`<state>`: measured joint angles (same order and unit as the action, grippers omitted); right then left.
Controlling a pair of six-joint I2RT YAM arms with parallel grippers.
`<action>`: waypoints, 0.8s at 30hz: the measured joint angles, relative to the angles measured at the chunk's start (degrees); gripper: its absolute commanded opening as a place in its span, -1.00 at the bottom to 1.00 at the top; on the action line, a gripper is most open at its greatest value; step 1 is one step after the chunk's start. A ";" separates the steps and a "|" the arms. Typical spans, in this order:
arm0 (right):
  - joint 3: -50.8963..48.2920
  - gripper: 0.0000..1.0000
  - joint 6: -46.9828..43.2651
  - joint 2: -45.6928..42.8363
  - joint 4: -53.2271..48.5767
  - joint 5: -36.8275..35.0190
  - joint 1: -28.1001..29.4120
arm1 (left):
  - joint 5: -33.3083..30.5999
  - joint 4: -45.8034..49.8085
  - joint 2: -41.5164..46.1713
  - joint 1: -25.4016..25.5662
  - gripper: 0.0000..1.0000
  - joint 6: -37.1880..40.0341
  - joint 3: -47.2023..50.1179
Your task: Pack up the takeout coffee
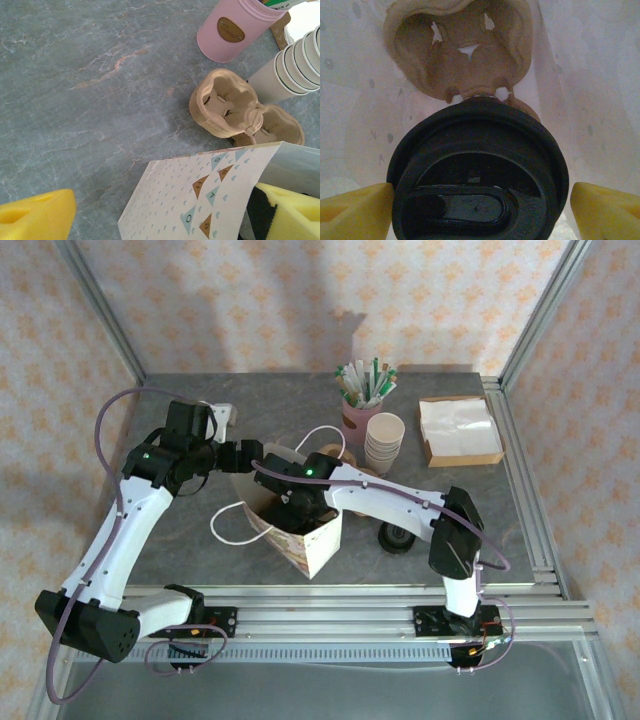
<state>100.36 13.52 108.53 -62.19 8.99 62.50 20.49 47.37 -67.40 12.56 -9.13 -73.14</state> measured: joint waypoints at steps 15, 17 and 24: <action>2.89 0.70 0.87 -2.21 -1.09 0.00 0.09 | 0.00 0.02 0.00 0.59 0.84 -0.02 -0.33; 3.21 0.68 0.90 -2.56 -1.29 -0.02 0.09 | 0.00 0.02 0.00 0.59 0.85 -0.04 -0.33; 4.48 0.63 1.09 -3.98 -1.84 0.00 0.09 | 0.02 0.04 0.13 0.59 0.90 -0.92 -1.36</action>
<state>104.84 14.61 104.55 -64.03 8.99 62.59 20.51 47.42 -67.26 13.15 -10.04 -74.50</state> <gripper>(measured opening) 0.819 0.942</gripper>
